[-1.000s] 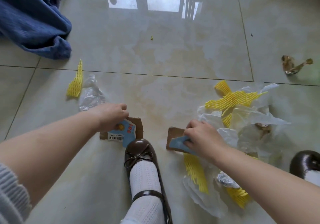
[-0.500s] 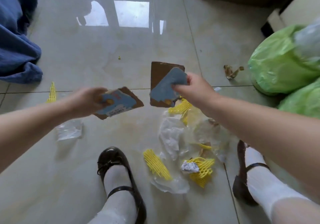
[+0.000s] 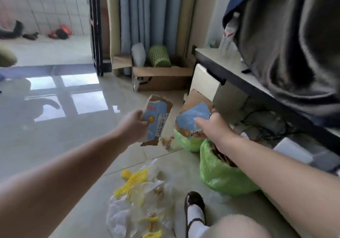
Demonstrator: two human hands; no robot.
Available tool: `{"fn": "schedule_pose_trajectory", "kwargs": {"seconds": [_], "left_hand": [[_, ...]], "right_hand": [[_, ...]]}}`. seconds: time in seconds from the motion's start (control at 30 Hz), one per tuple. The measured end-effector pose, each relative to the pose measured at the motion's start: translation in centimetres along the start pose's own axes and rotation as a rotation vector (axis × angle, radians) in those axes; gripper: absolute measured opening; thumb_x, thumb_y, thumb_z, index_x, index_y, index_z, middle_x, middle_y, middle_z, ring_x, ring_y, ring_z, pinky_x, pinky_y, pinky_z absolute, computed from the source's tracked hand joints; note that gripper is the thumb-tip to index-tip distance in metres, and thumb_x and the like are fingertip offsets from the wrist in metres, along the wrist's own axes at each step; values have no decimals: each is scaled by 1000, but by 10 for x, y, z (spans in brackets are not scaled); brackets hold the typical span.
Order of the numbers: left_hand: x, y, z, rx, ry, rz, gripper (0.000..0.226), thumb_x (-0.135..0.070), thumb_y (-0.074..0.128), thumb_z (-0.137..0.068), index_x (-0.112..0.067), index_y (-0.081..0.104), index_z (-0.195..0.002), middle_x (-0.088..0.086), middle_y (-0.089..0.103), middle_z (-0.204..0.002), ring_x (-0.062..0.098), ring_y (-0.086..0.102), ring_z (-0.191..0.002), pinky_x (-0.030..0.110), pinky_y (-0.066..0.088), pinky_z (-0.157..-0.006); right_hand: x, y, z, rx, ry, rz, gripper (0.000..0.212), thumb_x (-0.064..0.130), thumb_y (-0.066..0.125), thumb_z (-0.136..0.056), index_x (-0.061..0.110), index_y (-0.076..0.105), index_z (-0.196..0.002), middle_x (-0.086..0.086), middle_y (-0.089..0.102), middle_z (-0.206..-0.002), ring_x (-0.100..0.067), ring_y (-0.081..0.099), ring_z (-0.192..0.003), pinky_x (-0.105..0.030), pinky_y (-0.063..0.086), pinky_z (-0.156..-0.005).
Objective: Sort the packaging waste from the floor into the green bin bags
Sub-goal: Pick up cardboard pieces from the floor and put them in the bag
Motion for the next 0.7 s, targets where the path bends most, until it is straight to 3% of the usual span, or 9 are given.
{"fn": "schedule_pose_trajectory", "kwargs": {"seconds": [0.1, 0.13, 0.23, 0.37, 0.43, 0.53, 0.63, 0.7], "left_hand": [[-42, 68, 10, 58, 47, 20, 9, -15, 49, -93, -19, 56, -99, 8, 63, -97, 25, 63, -85, 37, 57, -68], [-51, 92, 16, 77, 59, 7, 8, -15, 50, -93, -19, 57, -94, 9, 64, -94, 27, 65, -84, 39, 58, -69], [-64, 164, 25, 146, 81, -32, 14, -18, 52, -89, -15, 61, -79, 12, 68, -84, 33, 67, -81, 46, 56, -70], [-71, 245, 24, 244, 71, 4, 19, -20, 54, -88, -15, 63, -72, 6, 65, -72, 26, 61, -70, 34, 47, -61], [-79, 276, 21, 289, 59, 62, 20, -16, 52, -88, -20, 65, -74, 6, 70, -78, 24, 64, -73, 32, 49, -63], [-87, 313, 7, 349, 35, 143, 22, -14, 55, -88, -28, 68, -78, 1, 74, -85, 25, 69, -84, 43, 56, -79], [-88, 342, -14, 396, 17, 232, 18, -16, 59, -88, -29, 69, -95, 0, 74, -94, 24, 70, -91, 50, 54, -87], [-80, 360, -27, 455, -24, 285, 21, -20, 60, -89, -25, 66, -109, 2, 73, -102, 22, 69, -93, 46, 54, -88]], "right_hand": [[-38, -51, 14, -92, 101, -38, 13, 19, 57, -76, 11, 50, -85, -6, 56, -79, -25, 60, -76, -38, 52, -73], [-54, -64, 18, -124, 143, -61, 15, 22, 56, -70, 15, 49, -81, -9, 57, -81, -30, 63, -81, -44, 54, -77], [-97, -98, 23, -195, 152, -89, 40, 39, 51, -53, 23, 48, -90, -7, 64, -91, -32, 65, -86, -49, 55, -79], [-130, -141, 17, -259, 158, -47, 27, 21, 58, -76, 12, 50, -100, -6, 60, -89, -26, 60, -82, -29, 48, -72], [-142, -163, 6, -285, 148, -3, 25, 19, 57, -83, 9, 51, -107, -9, 61, -98, -27, 59, -89, -25, 42, -71], [-148, -184, -18, -266, 112, 79, 29, 26, 55, -89, 11, 53, -114, -8, 64, -109, -27, 60, -101, -26, 43, -76], [-154, -192, -44, -224, 92, 184, 29, 30, 53, -91, 14, 54, -115, -7, 65, -110, -26, 61, -100, -26, 44, -76], [-160, -191, -61, -184, 86, 252, 25, 31, 50, -92, 17, 55, -112, -7, 65, -108, -26, 61, -97, -26, 43, -72]]}}
Point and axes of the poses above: each hand's wrist, its own z-axis away from the middle knuckle, its own y-axis out of the palm, x = y × z, the point moved 8 cm from there along -z, towards the middle knuckle
